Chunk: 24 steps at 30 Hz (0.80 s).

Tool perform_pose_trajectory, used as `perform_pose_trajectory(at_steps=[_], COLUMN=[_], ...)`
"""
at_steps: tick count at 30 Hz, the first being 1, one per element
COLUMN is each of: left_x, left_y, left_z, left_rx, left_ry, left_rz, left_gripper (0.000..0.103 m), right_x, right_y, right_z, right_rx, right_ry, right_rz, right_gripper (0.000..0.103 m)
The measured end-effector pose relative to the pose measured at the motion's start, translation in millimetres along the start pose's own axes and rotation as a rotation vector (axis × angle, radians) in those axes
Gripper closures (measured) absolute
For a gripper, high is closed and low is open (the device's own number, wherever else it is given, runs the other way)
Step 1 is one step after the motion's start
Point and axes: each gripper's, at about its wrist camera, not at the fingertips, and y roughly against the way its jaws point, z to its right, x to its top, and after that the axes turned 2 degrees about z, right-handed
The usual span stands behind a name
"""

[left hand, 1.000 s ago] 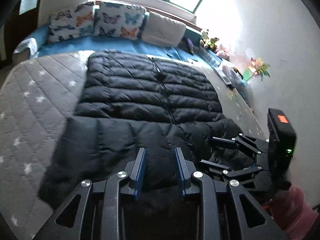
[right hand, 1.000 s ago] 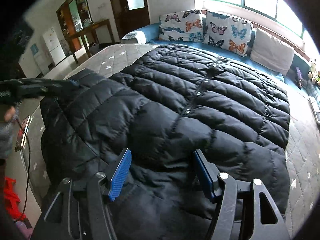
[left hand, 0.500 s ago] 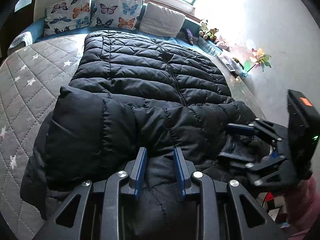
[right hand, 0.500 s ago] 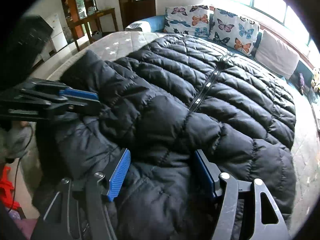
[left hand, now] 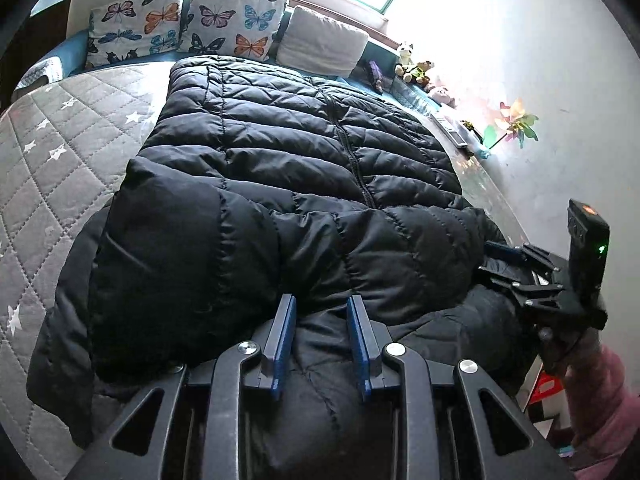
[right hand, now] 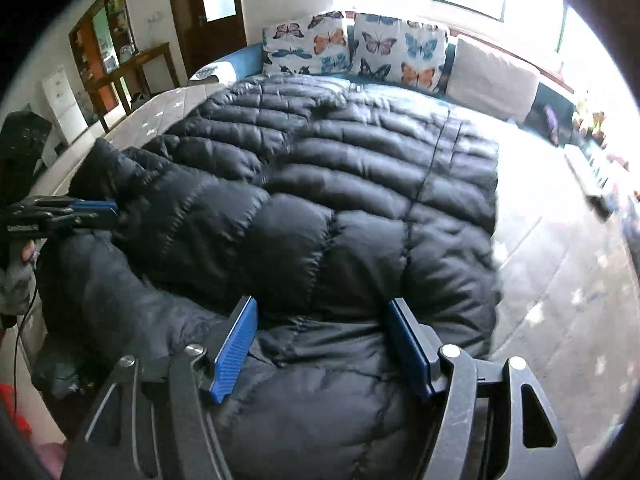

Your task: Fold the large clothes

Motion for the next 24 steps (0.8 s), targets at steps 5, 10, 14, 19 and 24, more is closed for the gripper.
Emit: perform_pose_trajectory(at_steps=[5,10,14,19,24], left_x=[-1,-3,-1,1,3], left_y=[-3,0,5,17,30], left_z=[3,7,21,33,37], left_rx=[0.02,0.038,0.096,0.135,0.143], left_ry=[-0.006,-0.009,-0.054,-0.1,-0.109], left_rz=[0.005,0.02,0.023,0.035,0.052], left_gripper=[0.073,0.073,0.073,0.073,0.073], right_x=[0,4,10,11,5], right_y=[-1,7,24,38,21], right_z=[-4,-4,-4,-12,-18], right_rx=[-0.007,-0.019,-0.004,0.005,0.014], right_ry=[0.019,0.044,0.038,0.068,0.075], right_rz=[-0.005,-0.003,0.013,0.047,0.006], right_gripper=[0.029,0.03,0.03,0.03,0.03])
